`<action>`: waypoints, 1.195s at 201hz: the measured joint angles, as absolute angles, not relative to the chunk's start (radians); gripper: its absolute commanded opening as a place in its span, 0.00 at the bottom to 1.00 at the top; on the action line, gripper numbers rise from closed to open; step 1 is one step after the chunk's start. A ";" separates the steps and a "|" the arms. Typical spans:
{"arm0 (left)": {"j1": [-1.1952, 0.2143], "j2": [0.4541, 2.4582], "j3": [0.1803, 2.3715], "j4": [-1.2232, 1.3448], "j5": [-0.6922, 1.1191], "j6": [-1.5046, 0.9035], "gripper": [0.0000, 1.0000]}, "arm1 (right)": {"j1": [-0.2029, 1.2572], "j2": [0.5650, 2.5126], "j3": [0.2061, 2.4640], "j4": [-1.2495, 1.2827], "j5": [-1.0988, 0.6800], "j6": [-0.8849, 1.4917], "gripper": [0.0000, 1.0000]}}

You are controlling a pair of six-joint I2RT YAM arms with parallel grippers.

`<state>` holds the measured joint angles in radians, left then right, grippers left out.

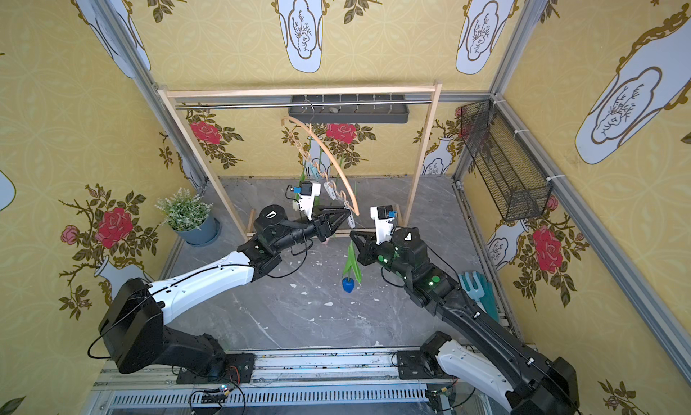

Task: Dry the flowers on a clothes hanger
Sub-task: Clamp the flower onto the hanger.

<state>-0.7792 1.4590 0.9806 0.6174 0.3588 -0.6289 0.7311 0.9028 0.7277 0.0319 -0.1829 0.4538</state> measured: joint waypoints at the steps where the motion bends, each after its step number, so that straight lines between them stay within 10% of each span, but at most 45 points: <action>1: -0.779 1.459 0.980 0.618 0.359 -0.629 0.22 | 0.731 0.903 0.728 0.032 -0.183 0.454 0.00; 131: -0.779 1.465 0.900 0.798 0.315 -0.693 0.18 | 0.731 0.928 0.674 0.197 -0.228 0.577 0.00; 240: -0.780 1.460 0.879 0.830 0.311 -0.719 0.39 | 0.722 0.933 0.675 0.219 -0.237 0.582 0.00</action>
